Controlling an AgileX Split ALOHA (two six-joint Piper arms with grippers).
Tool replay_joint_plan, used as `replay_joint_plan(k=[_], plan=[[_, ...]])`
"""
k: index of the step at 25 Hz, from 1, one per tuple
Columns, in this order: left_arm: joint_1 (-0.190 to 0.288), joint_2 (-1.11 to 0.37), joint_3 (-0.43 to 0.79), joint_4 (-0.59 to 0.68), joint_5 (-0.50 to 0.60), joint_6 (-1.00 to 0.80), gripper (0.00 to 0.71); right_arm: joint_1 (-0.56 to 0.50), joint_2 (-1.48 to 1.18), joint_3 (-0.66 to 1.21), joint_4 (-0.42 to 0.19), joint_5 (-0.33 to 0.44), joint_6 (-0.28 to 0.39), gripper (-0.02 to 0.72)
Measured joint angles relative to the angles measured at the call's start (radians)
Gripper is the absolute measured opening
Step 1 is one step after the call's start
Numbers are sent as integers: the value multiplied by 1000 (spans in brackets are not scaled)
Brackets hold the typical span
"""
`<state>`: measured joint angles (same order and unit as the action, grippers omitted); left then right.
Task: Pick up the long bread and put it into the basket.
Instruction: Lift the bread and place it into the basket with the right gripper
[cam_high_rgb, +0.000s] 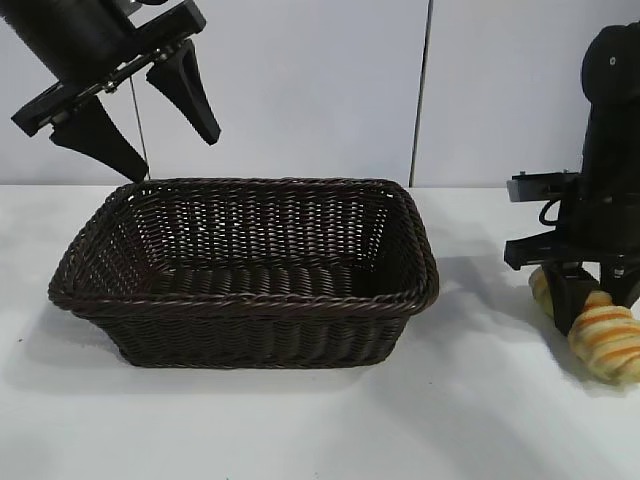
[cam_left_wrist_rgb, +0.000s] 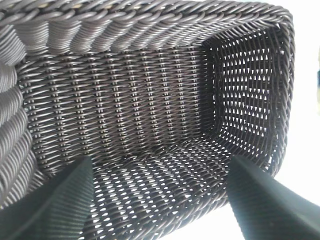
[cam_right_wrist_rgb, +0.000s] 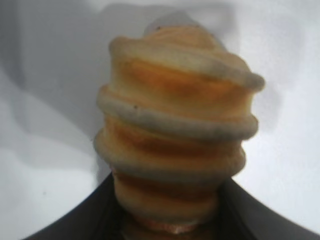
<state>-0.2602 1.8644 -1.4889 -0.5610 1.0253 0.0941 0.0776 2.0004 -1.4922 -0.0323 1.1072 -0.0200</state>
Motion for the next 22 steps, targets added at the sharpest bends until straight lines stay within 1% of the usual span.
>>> replay_joint_plan(k=[3,5,10,16,19,22], plan=[[0,0,0,0,0,0,540,0,-13,-84,2,82,0,306],[0,0,0,0,0,0,540,0,-13,-138,4,100,0,306],[0,0,0,0,0,1,540,0,-13,-244,32,106,0,306],[0,0,0,0,0,1,540,5,-13,-263,32,110,0,306],[0,0,0,0,0,1,540,33,-13,-263,32,113,0,306],[0,0,0,0,0,1,540,88,-13,-263,32,114,0,306]])
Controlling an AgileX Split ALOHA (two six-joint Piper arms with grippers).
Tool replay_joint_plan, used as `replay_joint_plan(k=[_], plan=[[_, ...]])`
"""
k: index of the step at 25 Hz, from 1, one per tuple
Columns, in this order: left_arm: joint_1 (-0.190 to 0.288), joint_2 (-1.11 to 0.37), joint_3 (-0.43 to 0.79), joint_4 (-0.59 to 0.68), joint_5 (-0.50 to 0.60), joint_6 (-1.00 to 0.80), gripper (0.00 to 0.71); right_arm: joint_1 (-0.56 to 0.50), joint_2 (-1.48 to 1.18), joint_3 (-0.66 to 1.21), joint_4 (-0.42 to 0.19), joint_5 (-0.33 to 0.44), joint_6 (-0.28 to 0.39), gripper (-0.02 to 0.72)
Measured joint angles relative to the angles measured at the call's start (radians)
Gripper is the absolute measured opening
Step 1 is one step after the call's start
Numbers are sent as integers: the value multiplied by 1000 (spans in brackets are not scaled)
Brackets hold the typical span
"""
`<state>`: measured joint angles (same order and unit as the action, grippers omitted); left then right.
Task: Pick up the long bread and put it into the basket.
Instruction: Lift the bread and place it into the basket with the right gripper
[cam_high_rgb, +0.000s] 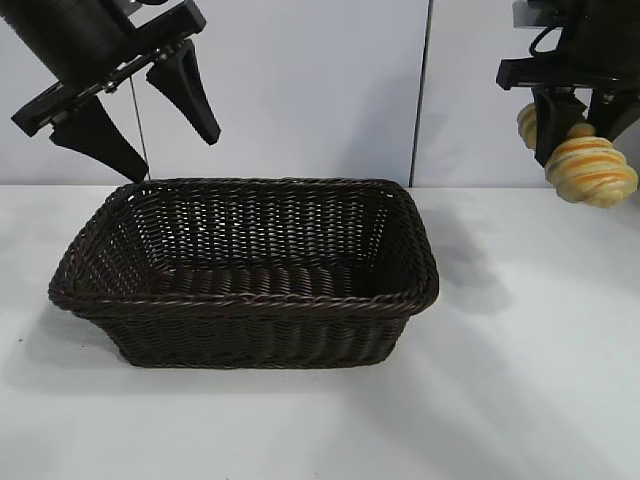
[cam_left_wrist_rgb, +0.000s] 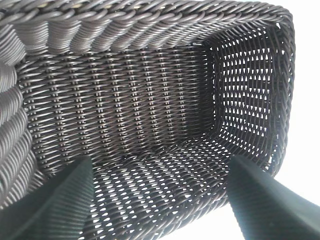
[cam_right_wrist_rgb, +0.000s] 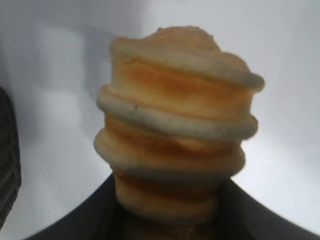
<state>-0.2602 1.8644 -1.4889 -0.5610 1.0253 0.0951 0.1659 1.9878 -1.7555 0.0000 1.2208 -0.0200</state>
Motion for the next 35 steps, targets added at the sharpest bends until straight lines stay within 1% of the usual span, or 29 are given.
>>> replay_joint_plan(k=[3,13,17,21,24,26,28,30,35], plan=[[0,0,0,1,0,0,540,72,0,0,7,0,1,306],[0,0,0,1,0,0,540,286,0,0,12,-1,42,306],[0,0,0,1,0,0,540,348,4,0,14,-25,51,306],[0,0,0,1,0,0,540,390,32,0,25,-77,53,306],[0,0,0,1,0,0,540,405,60,0,51,-139,53,306],[0,0,0,1,1,0,540,406,78,0,83,-175,53,306],[0,0,0,1,1,0,540,407,99,0,97,-205,53,306],[0,0,0,1,1,0,540,407,117,0,102,-218,53,306],[0,0,0,1,1,0,540,408,142,0,117,-221,53,306]])
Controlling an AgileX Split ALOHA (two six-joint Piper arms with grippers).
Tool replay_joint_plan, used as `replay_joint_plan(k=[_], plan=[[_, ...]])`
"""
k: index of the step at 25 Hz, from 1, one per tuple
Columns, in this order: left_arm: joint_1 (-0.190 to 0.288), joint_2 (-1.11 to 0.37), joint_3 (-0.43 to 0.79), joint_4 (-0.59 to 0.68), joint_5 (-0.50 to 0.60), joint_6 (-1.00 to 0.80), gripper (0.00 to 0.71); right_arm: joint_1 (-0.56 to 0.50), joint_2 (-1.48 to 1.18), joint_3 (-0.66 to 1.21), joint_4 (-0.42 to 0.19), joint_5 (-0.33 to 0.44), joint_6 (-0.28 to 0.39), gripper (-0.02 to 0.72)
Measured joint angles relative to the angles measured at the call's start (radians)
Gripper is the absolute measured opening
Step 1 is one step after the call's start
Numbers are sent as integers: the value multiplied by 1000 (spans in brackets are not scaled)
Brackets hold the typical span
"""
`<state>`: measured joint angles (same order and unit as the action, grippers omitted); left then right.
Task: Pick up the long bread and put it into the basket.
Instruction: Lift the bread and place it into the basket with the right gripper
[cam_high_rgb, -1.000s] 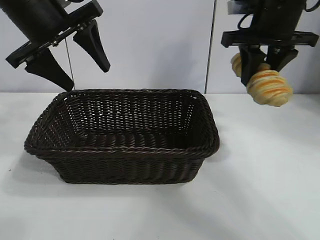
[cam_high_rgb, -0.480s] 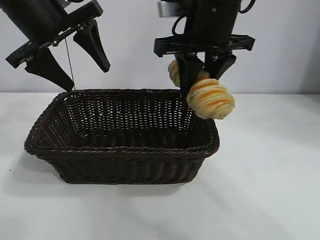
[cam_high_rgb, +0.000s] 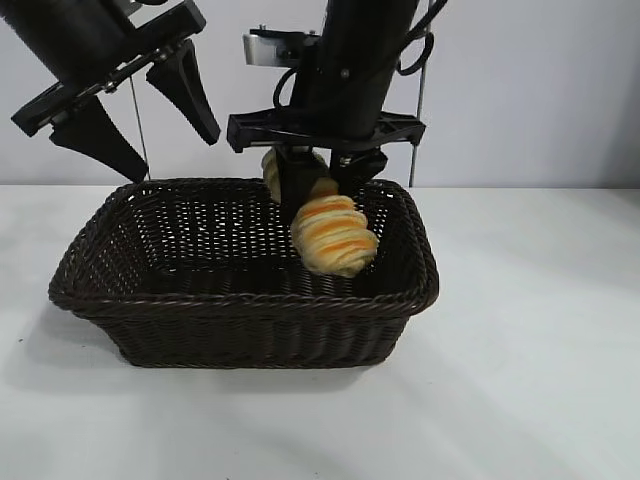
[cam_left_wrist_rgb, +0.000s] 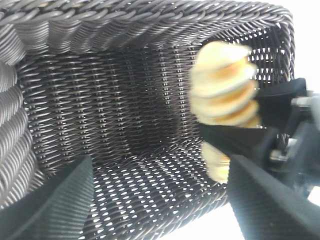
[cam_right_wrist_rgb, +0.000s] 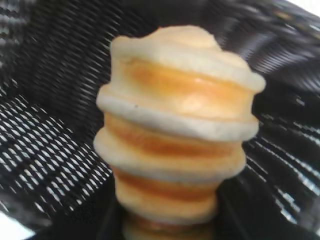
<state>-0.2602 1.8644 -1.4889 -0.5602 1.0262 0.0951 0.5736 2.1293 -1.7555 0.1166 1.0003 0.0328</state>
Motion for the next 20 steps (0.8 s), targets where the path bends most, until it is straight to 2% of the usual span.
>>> replay_joint_plan(k=[3,9,16,20], plan=[[0,0,0,0,0,0,540,0,0,0,1,-2,0,334],[0,0,0,0,1,0,540,0,0,0,2,-1,-2,500],[0,0,0,0,2,2,540,0,1,-40,4,13,-3,519],[0,0,0,0,4,3,540,-1,1,-112,4,66,-7,519]])
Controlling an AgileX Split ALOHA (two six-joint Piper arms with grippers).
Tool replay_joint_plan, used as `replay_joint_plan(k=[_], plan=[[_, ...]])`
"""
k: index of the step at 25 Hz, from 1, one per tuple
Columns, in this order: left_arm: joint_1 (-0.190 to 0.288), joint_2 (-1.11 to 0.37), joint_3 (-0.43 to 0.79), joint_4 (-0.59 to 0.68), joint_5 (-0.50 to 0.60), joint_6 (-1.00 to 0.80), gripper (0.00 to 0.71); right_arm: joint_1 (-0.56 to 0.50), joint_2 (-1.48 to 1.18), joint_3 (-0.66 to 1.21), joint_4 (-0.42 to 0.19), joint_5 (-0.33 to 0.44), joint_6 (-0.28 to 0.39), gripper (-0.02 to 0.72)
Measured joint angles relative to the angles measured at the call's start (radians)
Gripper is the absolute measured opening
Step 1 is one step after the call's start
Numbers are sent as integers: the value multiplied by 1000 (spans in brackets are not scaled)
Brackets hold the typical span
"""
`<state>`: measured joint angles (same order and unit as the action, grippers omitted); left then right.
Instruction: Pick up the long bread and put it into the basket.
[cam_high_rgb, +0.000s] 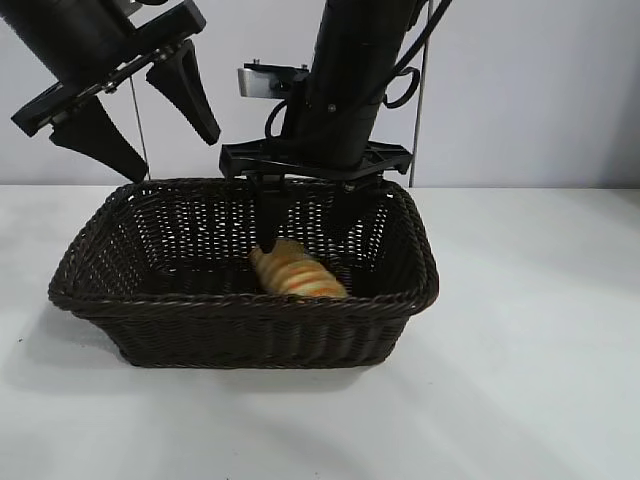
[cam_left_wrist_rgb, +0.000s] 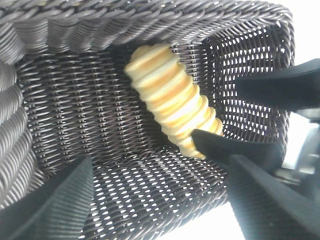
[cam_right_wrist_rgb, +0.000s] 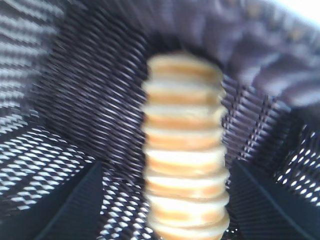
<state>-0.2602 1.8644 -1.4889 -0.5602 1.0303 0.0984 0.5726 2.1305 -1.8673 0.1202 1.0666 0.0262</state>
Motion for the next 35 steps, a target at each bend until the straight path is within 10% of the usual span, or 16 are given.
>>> replay_joint_plan(k=[11,20,35], plan=[[0,0,0,0,4,0,540,-59,0,-217,-3,167,-26,519],[0,0,0,0,7,0,540,-201,0,-234,156,170,-82,519],[0,0,0,4,7,1,540,-314,-89,-196,172,172,-124,519]])
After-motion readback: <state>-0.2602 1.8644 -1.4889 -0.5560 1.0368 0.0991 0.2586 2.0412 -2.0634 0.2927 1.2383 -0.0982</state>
